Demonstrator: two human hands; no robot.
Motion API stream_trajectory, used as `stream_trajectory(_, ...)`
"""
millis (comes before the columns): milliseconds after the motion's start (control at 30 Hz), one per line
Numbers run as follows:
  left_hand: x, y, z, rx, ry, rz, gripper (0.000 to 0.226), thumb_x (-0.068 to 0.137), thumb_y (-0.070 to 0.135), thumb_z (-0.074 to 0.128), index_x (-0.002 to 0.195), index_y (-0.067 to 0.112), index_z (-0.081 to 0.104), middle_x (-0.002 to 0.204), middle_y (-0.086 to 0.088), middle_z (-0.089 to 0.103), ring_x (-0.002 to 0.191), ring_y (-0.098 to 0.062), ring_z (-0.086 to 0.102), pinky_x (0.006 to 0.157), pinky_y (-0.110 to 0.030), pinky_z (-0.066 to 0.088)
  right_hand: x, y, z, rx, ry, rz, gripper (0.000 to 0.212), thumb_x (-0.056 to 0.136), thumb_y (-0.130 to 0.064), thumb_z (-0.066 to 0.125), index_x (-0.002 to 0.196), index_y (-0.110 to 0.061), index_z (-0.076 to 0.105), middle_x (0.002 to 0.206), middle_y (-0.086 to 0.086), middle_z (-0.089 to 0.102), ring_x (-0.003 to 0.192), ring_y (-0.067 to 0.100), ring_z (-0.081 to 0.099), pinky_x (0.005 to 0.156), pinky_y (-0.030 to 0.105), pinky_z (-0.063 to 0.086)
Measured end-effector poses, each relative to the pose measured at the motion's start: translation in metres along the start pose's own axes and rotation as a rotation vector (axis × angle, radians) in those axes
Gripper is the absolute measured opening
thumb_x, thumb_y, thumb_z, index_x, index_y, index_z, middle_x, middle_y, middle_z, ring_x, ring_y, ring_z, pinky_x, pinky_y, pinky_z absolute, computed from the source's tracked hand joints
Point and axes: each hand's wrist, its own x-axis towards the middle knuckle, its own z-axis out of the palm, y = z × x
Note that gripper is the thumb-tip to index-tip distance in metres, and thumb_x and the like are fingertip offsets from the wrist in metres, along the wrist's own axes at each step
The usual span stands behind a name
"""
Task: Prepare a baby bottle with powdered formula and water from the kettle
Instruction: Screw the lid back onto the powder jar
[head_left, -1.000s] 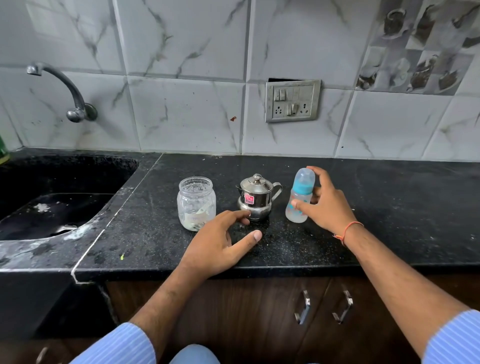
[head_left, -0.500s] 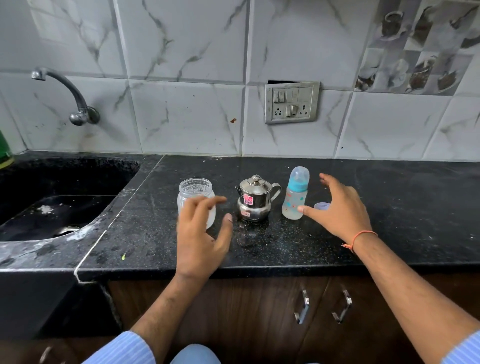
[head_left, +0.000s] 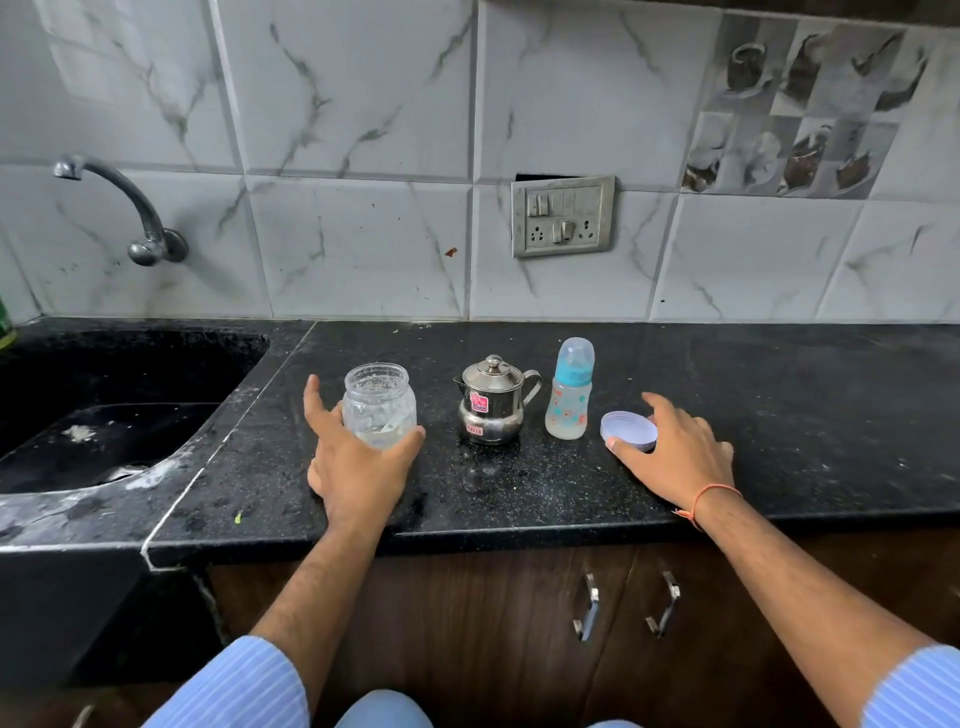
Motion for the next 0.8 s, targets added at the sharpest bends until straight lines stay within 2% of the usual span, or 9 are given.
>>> stream_trajectory(67, 0.0, -0.003, 0.0, -0.015, -0.009, 0.006, 0.132, 0.072, 0.04, 0.099, 0.17, 0.037, 0.011, 0.134, 0.012, 0.065, 0.131, -0.021, 0.066, 0.126, -0.064, 0.033, -0.009, -0.001, -0.004, 0.057, -0.001, -0.016, 0.096, 0.077, -0.088, 0.062, 0.156, -0.039, 0.038, 0.14, -0.01, 0.066, 0.131, 0.028, 0.058, 0.099, 0.055, 0.05)
stream_trajectory(133, -0.002, -0.003, -0.002, -0.003, -0.025, 0.009, 0.129, 0.065, 0.048, 0.1, 0.168, 0.029, 0.025, 0.132, 0.011, 0.057, 0.128, -0.018, 0.063, 0.124, -0.063, 0.037, -0.022, -0.002, -0.008, 0.169, -0.012, -0.075, 0.096, 0.071, -0.09, 0.063, 0.152, -0.044, 0.04, 0.132, -0.015, 0.067, 0.127, 0.022, 0.059, 0.1, 0.053, 0.053)
stream_trajectory(267, -0.009, 0.002, -0.003, 0.143, -0.156, 0.13, 0.112, 0.051, 0.081, 0.085, 0.147, 0.034, 0.054, 0.134, 0.021, 0.046, 0.134, -0.003, 0.047, 0.129, -0.057, 0.027, -0.048, -0.017, -0.011, 0.469, -0.079, -0.286, 0.09, 0.07, -0.074, 0.08, 0.149, -0.053, 0.043, 0.123, -0.027, 0.065, 0.118, 0.004, 0.06, 0.102, 0.039, 0.055)
stream_trajectory(367, -0.014, 0.003, -0.003, 0.169, -0.302, 0.235, 0.108, 0.05, 0.085, 0.082, 0.143, 0.037, 0.057, 0.129, 0.029, 0.047, 0.127, 0.008, 0.043, 0.128, -0.052, 0.03, -0.055, -0.043, -0.022, 0.521, -0.082, -0.4, 0.092, 0.069, -0.062, 0.086, 0.15, -0.054, 0.043, 0.124, -0.025, 0.065, 0.117, 0.002, 0.062, 0.102, 0.035, 0.055)
stream_trajectory(500, -0.018, 0.003, -0.006, 0.108, -0.432, 0.242, 0.107, 0.051, 0.081, 0.091, 0.145, 0.044, 0.055, 0.134, 0.026, 0.061, 0.13, -0.002, 0.059, 0.121, -0.049, 0.046, -0.05, -0.08, -0.044, 0.529, -0.116, -0.54, 0.096, 0.069, -0.059, 0.086, 0.152, -0.056, 0.038, 0.123, -0.028, 0.063, 0.117, -0.001, 0.062, 0.097, 0.026, 0.053)
stream_trajectory(567, -0.019, 0.003, -0.007, 0.069, -0.491, 0.217, 0.108, 0.053, 0.077, 0.095, 0.147, 0.044, 0.053, 0.132, 0.027, 0.069, 0.13, -0.004, 0.065, 0.116, -0.044, 0.052, -0.045, -0.095, -0.053, 0.533, -0.125, -0.589, 0.097, 0.069, -0.057, 0.087, 0.153, -0.053, 0.039, 0.124, -0.028, 0.062, 0.117, 0.002, 0.063, 0.097, 0.027, 0.054)
stream_trajectory(667, -0.018, 0.005, -0.008, 0.051, -0.53, 0.182, 0.11, 0.057, 0.071, 0.099, 0.151, 0.038, 0.052, 0.134, 0.026, 0.071, 0.128, -0.001, 0.067, 0.112, -0.041, 0.056, -0.037, -0.114, -0.062, 0.555, -0.117, -0.629, 0.096, 0.069, -0.049, 0.089, 0.152, -0.051, 0.042, 0.126, -0.025, 0.062, 0.117, 0.001, 0.063, 0.099, 0.028, 0.056)
stream_trajectory(800, -0.016, 0.005, -0.005, 0.098, -0.557, 0.188, 0.11, 0.06, 0.063, 0.103, 0.153, 0.034, 0.052, 0.132, 0.022, 0.073, 0.124, -0.002, 0.068, 0.111, -0.04, 0.056, -0.023, -0.138, -0.073, 0.634, -0.229, -0.641, 0.098, 0.07, -0.041, 0.094, 0.153, -0.049, 0.042, 0.132, -0.018, 0.065, 0.115, -0.003, 0.067, 0.098, 0.025, 0.057)
